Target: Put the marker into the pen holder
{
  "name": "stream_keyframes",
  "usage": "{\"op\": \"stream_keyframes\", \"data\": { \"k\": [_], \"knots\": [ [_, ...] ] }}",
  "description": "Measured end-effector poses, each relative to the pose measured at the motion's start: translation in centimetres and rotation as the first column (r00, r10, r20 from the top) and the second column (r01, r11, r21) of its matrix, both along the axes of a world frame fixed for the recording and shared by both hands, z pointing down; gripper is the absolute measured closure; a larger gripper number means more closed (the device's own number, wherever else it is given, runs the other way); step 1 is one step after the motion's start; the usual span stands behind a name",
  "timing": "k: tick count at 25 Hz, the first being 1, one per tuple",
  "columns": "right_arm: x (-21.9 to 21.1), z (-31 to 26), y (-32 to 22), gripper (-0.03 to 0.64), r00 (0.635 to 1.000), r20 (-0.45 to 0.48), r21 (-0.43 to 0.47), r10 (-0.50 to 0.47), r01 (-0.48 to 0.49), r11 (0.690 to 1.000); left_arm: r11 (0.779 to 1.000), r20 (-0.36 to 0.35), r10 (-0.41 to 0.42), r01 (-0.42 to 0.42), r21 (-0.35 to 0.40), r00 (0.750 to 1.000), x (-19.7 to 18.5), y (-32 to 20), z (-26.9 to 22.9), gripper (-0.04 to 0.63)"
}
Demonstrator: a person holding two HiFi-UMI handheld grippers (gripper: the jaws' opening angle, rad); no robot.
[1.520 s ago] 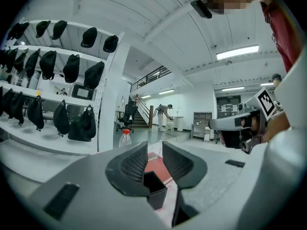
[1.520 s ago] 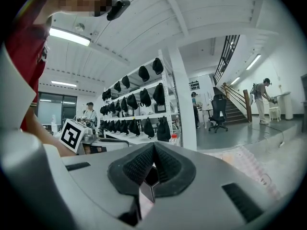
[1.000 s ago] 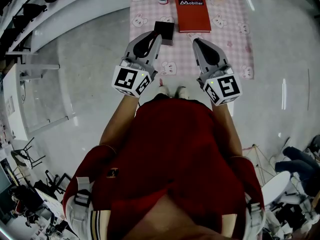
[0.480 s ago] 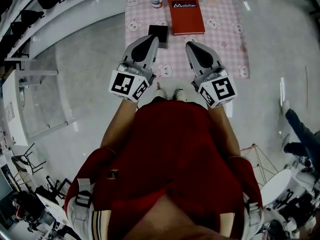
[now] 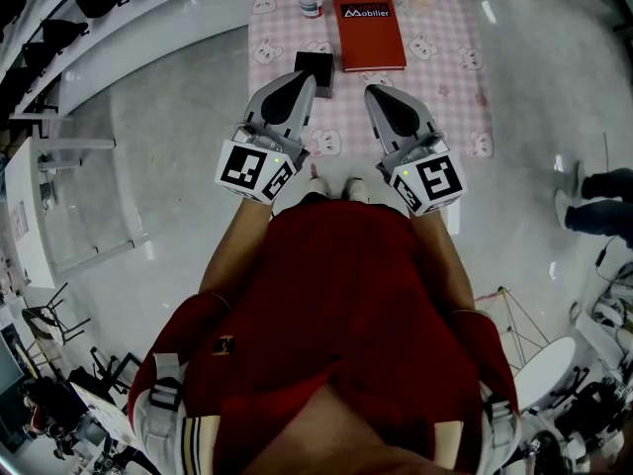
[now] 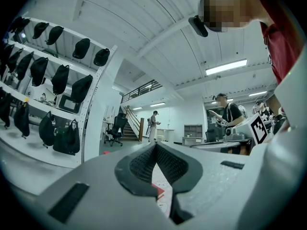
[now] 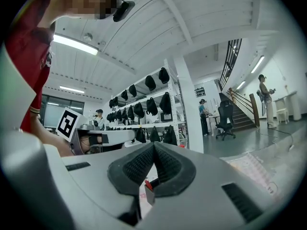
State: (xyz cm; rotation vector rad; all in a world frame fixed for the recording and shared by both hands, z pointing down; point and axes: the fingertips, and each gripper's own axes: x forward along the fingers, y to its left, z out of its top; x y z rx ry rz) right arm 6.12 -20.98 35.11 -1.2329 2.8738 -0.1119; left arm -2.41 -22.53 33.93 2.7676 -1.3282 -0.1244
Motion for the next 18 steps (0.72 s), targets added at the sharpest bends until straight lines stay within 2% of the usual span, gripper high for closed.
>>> {"op": "stream_keyframes", "data": {
  "k": [18],
  "knots": [
    [0.14,0.14,0.10,0.618,1.000,-0.014,-0.004,0.024,-0.024,1.000,0.999,0.001,0.041,-0.041,-0.001,0.999,0.53,-0.15,0.29,0.589]
  ]
}}
